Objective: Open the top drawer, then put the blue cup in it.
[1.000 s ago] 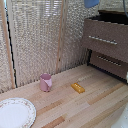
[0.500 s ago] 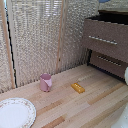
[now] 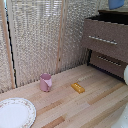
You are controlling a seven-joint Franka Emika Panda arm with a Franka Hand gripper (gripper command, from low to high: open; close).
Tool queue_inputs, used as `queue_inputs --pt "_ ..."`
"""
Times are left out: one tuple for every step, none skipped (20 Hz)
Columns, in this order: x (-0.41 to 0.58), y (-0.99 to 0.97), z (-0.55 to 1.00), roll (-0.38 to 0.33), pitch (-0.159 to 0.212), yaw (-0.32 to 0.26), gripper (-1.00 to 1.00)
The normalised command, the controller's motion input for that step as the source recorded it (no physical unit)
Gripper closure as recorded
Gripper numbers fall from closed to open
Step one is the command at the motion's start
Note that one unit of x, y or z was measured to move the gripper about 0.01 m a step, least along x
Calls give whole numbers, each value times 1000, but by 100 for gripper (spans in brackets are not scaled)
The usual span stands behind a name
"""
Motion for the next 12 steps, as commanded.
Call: queue_inputs --pt "169 71 0 79 -179 0 -100" --pt "174 34 86 107 -201 0 -100" --pt "214 123 274 126 -184 0 -100" --pt "266 94 286 168 -108 -5 -100" --pt "303 149 431 193 -96 -30 -100" --pt "306 206 406 197 -111 -54 -100" --pt "303 203 409 191 -118 -58 -100" --pt "314 200 409 204 -105 -42 -100" --pt "291 237 380 211 -108 -51 -100" --pt "289 263 340 231 -96 -44 -100" --pt "294 266 340 231 -96 -44 -100" --pt "294 266 343 237 -84 -30 -100"
